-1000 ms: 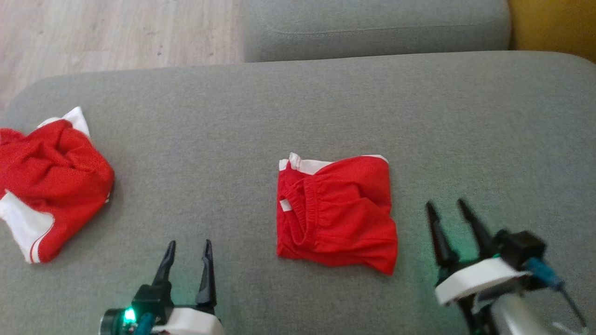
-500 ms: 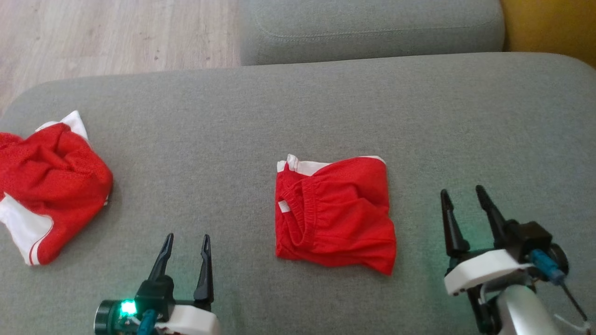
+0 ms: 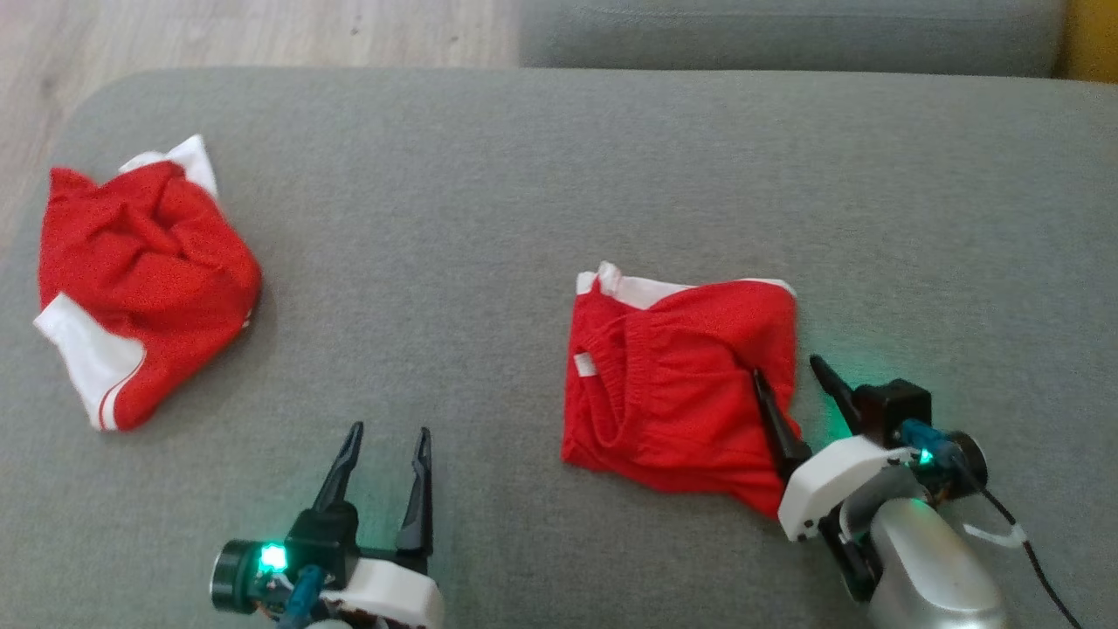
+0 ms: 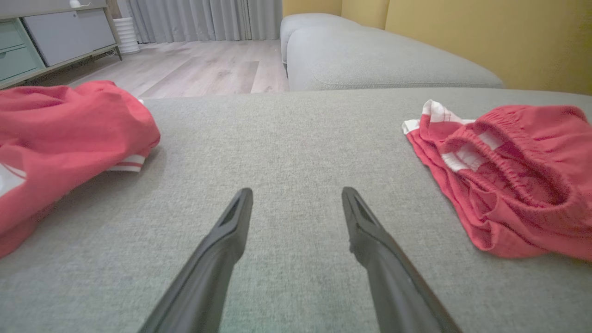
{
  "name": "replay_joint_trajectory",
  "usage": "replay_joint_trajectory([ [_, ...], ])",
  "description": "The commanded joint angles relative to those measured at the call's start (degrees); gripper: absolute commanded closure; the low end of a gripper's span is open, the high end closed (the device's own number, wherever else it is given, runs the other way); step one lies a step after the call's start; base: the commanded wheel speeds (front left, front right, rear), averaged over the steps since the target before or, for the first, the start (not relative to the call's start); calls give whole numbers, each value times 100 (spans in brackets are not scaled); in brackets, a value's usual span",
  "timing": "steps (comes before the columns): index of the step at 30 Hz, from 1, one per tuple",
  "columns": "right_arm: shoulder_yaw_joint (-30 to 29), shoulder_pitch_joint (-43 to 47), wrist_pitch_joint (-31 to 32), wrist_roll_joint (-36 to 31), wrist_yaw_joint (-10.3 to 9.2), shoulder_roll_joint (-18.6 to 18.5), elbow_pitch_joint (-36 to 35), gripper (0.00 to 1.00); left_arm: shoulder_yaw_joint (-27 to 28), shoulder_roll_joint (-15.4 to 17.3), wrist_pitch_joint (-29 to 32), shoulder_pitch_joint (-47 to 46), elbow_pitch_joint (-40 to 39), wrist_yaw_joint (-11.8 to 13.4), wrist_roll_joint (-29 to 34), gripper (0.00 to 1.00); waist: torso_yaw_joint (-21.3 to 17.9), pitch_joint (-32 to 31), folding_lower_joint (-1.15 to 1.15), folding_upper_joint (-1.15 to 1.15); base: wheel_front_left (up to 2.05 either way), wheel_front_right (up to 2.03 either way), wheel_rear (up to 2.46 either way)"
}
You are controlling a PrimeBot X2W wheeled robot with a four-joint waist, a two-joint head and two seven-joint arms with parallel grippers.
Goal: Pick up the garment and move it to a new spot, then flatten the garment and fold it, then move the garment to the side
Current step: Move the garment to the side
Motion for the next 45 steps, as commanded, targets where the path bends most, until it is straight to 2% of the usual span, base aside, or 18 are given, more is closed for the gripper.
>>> replay_joint_trajectory([
  [1,73,-199,50,-54,-4,50,158,0,100,24,-56,-203,-139,41,-43,0,161,117,0,0,0,0,0],
  [3,-12,-302,98,-73,-4,52,507,0,50,24,-56,-221,-136,61,-70,0,226,145,0,0,0,0,0],
  [4,-38,-349,85,-76,-4,53,627,18,33,24,-56,-229,-138,73,-81,0,244,157,0,0,0,0,0],
  [5,-44,-390,60,-81,-4,54,718,91,24,24,-56,-232,-142,85,-89,0,249,163,0,0,0,0,0],
  [6,-72,-424,21,-60,-4,55,767,100,27,24,-56,-227,-151,96,-96,0,239,165,0,0,0,0,0],
  [11,-191,-505,-91,14,-4,57,709,100,15,24,-56,-218,-222,104,-235,0,-168,120,0,0,0,0,0],
  [16,-163,-415,-98,116,-4,58,243,100,-116,24,-56,-362,-288,46,-237,0,-1089,147,0,0,0,0,0],
  [21,149,-297,-99,339,-4,58,-11,100,-227,24,-56,-568,-281,-4,-305,0,-2101,167,0,0,0,0,0],
  [24,255,-229,-100,427,-4,58,-95,100,-376,24,-56,-714,-258,-78,-291,0,-2528,210,0,0,0,0,0],
  [28,355,-184,-100,554,-4,58,-207,100,-565,24,-56,-845,-252,-101,-290,0,-2885,289,0,0,0,0,0],
  [32,365,-215,-100,578,-4,38,-294,100,-744,24,-56,-911,-236,-102,-325,0,-2977,405,0,0,0,0,0],
  [37,337,-411,-100,466,-4,-100,-299,100,-876,24,-56,-983,-168,-123,-288,0,-2824,593,0,0,0,0,0],
  [40,486,-750,-100,286,-4,-367,-208,100,-932,24,-56,-1055,-111,-125,-199,0,-2603,761,0,0,0,0,0],
  [45,477,-1595,-97,87,-4,-1099,254,100,-923,24,-56,-1182,-60,-139,-43,0,-2112,1045,0,0,0,0,0],
])
